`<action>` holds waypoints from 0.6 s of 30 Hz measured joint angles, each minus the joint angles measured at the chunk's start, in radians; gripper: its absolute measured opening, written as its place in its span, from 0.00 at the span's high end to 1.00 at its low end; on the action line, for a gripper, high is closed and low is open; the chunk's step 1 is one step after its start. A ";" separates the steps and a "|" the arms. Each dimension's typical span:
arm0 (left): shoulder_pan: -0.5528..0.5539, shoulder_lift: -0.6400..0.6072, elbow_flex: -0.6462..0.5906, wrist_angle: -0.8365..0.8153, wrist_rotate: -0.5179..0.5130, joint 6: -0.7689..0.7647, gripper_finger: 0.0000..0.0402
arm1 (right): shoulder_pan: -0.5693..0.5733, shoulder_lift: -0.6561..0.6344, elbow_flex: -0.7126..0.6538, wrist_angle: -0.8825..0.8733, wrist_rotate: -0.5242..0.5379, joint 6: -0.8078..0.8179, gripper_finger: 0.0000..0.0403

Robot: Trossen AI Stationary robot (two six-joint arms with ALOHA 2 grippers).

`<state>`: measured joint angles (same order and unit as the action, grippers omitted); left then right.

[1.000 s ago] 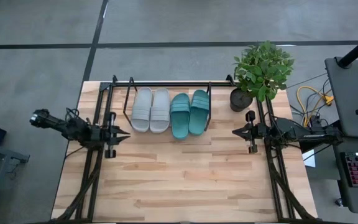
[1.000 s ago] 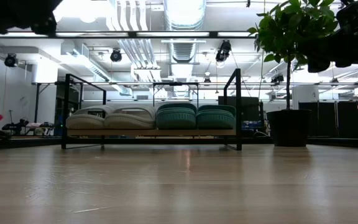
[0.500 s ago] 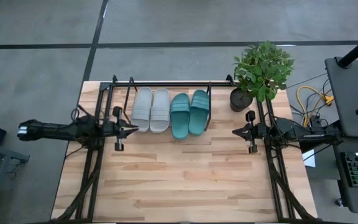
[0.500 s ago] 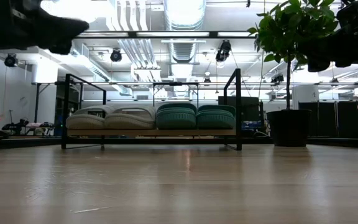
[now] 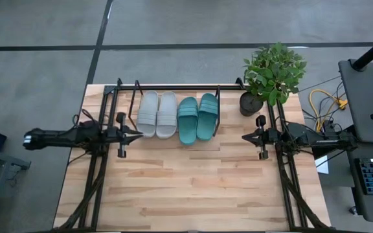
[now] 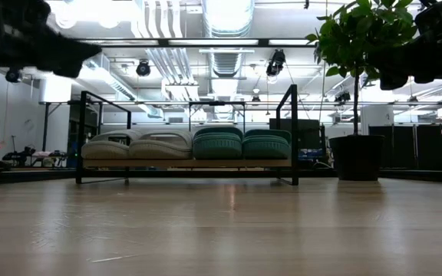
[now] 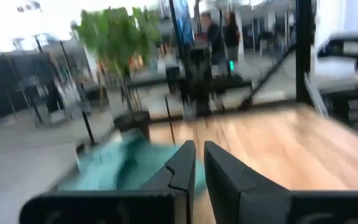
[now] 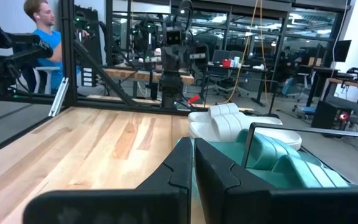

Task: Pick and place slides into the shelf
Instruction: Return to Home Position

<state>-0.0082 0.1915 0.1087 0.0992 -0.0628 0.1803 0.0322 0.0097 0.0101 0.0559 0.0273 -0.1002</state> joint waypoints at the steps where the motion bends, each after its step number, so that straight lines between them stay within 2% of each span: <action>1: 0.000 -0.015 0.000 -0.049 0.000 -0.012 0.95 | 0.000 0.000 0.000 0.000 0.000 0.002 0.98; 3: 0.000 -0.045 -0.003 -0.124 -0.006 -0.029 0.95 | 0.000 0.000 0.000 0.000 0.000 0.003 0.98; 7: 0.000 -0.099 -0.003 -0.166 -0.001 -0.067 0.95 | 0.000 0.000 0.000 0.000 0.001 -0.003 0.98; 12: -0.001 -0.146 -0.002 -0.272 0.071 -0.084 0.99 | 0.000 0.001 0.000 0.000 0.069 -0.013 0.98; 18: 0.000 -0.162 -0.002 -0.297 0.075 -0.100 1.00 | 0.000 0.013 0.000 0.000 0.071 -0.029 0.98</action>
<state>-0.0086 0.0292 0.1062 -0.1981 0.0122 0.0807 0.0322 0.0227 0.0101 0.0563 0.0978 -0.1295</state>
